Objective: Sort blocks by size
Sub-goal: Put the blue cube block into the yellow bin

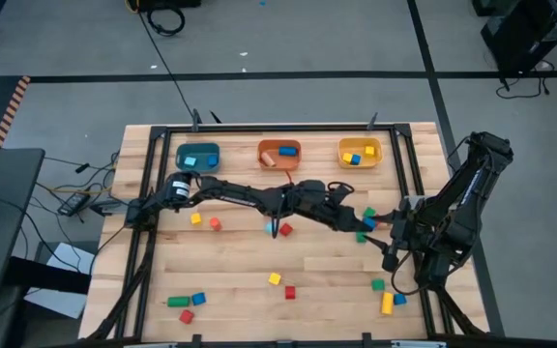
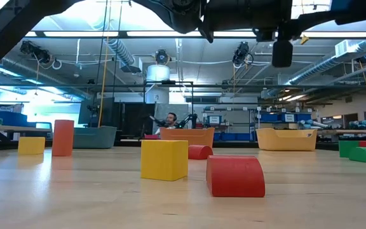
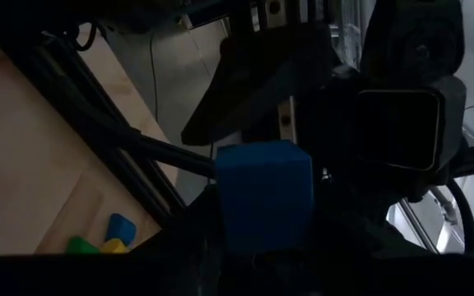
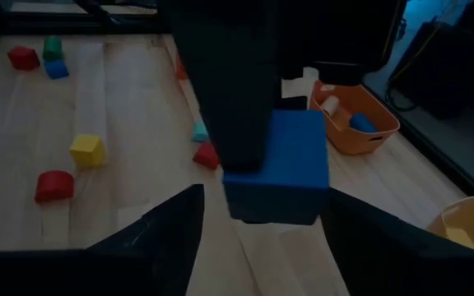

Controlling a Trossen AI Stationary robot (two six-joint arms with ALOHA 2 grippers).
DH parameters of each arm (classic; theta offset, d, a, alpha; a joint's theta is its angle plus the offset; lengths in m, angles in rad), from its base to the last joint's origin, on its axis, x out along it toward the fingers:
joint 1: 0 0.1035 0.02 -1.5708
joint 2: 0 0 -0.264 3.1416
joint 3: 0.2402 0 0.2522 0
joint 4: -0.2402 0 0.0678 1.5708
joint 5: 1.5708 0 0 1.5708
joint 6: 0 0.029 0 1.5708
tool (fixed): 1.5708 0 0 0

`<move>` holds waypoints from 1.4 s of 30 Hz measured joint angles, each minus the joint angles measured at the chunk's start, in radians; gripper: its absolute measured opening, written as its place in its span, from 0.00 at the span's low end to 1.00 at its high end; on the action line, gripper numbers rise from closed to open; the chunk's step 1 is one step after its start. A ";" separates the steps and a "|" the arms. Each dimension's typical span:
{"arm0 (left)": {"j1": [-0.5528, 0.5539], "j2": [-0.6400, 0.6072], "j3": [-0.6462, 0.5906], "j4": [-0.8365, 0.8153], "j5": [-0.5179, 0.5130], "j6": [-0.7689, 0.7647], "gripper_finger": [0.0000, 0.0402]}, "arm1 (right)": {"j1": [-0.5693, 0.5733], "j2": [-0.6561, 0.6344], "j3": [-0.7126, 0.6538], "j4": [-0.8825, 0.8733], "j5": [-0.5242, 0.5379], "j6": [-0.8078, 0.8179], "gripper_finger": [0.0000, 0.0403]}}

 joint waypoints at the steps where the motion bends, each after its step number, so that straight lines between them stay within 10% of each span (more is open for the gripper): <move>1: 0.000 0.000 0.000 -0.004 0.000 0.000 0.37 | 0.000 0.000 0.000 0.000 0.000 0.000 0.60; 13: -0.002 0.000 0.000 -0.053 -0.017 -0.001 0.37 | -0.013 0.000 0.000 0.003 -0.001 -0.001 0.39; 42: -0.022 -0.001 0.002 -0.073 -0.079 -0.005 0.41 | -0.020 0.001 -0.001 0.041 -0.058 -0.081 0.39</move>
